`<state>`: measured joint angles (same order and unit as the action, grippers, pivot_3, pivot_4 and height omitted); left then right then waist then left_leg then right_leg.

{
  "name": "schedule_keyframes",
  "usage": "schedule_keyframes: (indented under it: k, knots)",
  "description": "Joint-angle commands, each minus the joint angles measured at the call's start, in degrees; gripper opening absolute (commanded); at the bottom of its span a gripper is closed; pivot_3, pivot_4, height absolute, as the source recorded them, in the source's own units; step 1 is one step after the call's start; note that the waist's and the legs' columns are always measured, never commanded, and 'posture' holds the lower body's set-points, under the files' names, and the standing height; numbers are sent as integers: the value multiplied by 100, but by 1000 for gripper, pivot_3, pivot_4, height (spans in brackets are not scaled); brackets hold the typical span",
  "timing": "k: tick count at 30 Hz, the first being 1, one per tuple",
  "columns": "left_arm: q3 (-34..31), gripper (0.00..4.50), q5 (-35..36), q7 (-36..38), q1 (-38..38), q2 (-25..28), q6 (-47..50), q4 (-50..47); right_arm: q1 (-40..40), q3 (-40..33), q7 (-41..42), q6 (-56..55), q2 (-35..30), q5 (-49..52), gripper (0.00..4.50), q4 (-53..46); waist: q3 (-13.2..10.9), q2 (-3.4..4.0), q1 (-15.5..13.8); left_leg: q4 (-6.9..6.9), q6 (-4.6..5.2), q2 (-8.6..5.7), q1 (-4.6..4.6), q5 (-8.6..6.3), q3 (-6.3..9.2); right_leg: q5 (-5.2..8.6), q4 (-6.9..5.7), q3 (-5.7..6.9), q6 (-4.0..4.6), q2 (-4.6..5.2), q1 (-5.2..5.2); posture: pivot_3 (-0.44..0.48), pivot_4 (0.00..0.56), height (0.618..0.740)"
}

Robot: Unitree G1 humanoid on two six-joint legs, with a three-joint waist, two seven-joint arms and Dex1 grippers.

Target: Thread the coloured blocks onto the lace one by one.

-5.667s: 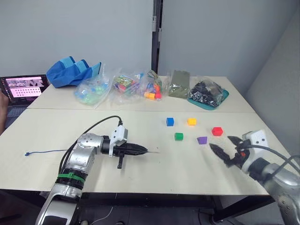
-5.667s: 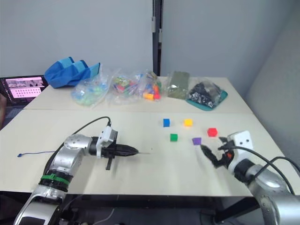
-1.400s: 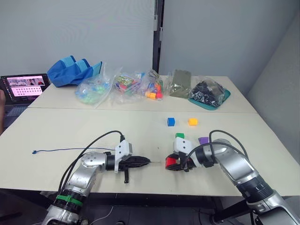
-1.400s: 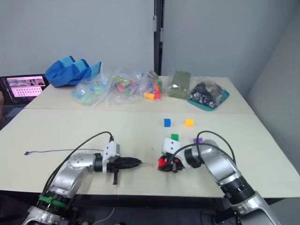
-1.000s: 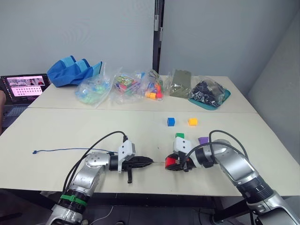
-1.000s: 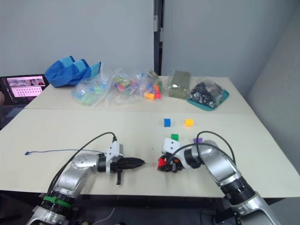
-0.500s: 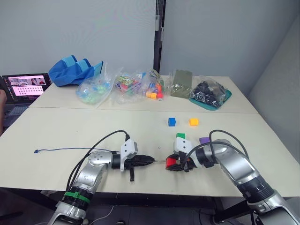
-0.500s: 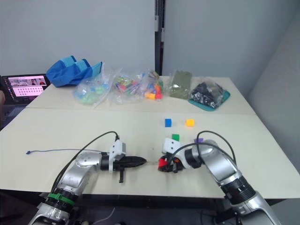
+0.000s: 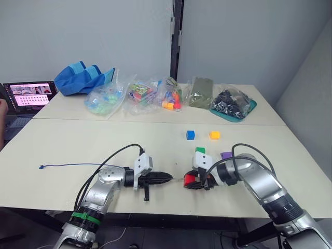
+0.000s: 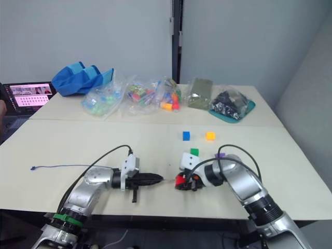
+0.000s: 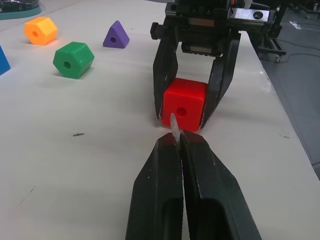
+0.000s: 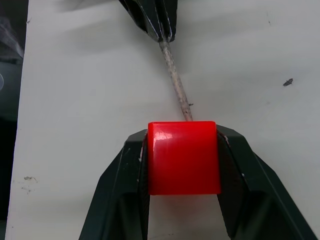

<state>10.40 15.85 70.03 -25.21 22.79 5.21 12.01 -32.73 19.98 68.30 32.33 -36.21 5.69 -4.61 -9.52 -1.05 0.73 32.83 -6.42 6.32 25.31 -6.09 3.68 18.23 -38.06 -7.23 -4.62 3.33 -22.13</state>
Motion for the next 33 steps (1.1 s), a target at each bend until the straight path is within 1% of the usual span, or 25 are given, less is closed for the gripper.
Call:
schedule_keyframes:
  k: [1,7,13,16,22,27,33]
  knots:
    - [156,0,38,107,-54,-59,-3,-210,-68,43,35,-55,-15,44,1194,-114,0,0,1,0,0,0,0,0,0,0,0,0,0,0,0,0,150,740]
    - [167,0,-1,101,-75,-24,-31,-171,-88,49,22,-108,7,21,1194,-41,0,0,2,0,0,0,0,0,0,0,0,0,0,0,0,0,150,740]
    - [-20,0,-15,40,-107,164,-119,-68,-75,60,15,-125,15,17,1194,-33,0,0,5,0,0,0,0,0,0,0,0,0,0,0,0,0,150,740]
    - [-137,0,102,22,-98,222,-89,-127,-69,71,25,-135,3,12,1194,-20,0,0,7,-1,0,0,0,0,0,0,-1,0,0,0,-1,0,150,740]
    - [-435,0,515,-8,-45,169,196,-339,-66,96,28,-151,15,4,1194,-7,0,0,7,-1,0,0,0,0,0,0,-1,1,0,0,-1,0,150,740]
    - [-368,0,509,18,23,198,264,-406,-84,106,31,-158,22,4,1194,7,0,0,12,-1,0,0,0,0,0,0,-1,0,0,0,-1,0,150,740]
    - [-161,0,308,15,41,115,97,-240,-66,136,48,-144,7,17,1194,-27,0,0,12,-1,0,0,-1,0,0,0,-1,1,0,0,-1,0,150,740]
